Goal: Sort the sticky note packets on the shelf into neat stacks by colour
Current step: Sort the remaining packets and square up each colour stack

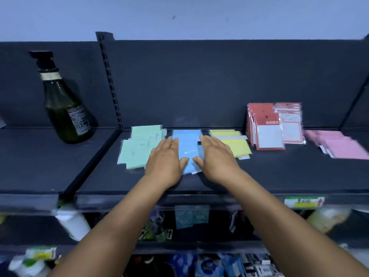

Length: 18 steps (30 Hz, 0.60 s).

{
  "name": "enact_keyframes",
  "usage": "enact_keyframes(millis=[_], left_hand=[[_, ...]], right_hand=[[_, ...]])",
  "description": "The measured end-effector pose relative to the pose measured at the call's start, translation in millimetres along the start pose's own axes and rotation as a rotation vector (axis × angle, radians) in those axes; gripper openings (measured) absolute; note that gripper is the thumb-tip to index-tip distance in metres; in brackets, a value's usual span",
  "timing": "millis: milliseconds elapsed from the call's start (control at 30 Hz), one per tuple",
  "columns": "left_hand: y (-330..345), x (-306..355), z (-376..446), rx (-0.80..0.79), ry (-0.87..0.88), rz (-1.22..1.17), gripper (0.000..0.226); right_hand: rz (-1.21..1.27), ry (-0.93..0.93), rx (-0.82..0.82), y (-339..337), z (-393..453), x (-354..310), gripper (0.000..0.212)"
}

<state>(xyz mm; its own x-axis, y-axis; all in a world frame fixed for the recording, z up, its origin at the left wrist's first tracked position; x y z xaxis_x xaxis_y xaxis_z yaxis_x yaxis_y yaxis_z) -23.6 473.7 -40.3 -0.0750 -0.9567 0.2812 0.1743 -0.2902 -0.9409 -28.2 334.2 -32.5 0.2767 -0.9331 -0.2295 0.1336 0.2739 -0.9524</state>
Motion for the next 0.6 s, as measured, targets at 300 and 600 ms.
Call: enact_keyframes(millis=[300, 600], left_hand=[[27.2, 131.5, -17.2, -0.027, 0.157, -0.029, 0.068], [58.7, 270.9, -45.5, -0.096, 0.259, -0.054, 0.070]], right_hand=[[-0.047, 0.145, 0.049, -44.8, -64.2, 116.4, 0.067], [-0.062, 0.277, 0.039, -90.7, -140.5, 234.1, 0.070]])
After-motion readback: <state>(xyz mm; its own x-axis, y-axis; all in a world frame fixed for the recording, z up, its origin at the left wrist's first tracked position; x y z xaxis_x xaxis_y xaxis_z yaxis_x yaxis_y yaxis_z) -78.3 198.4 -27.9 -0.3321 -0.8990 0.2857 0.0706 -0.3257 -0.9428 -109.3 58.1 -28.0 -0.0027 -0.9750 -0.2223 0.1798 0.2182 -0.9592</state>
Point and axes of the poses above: each hand's wrist, its own z-axis towards the middle knuckle, its own y-axis out of the palm, x = y × z, the point moved 2 cm from there along z, towards the middle knuckle, and after that the axes turned 7 degrees about -y, right-handed, at the moved point
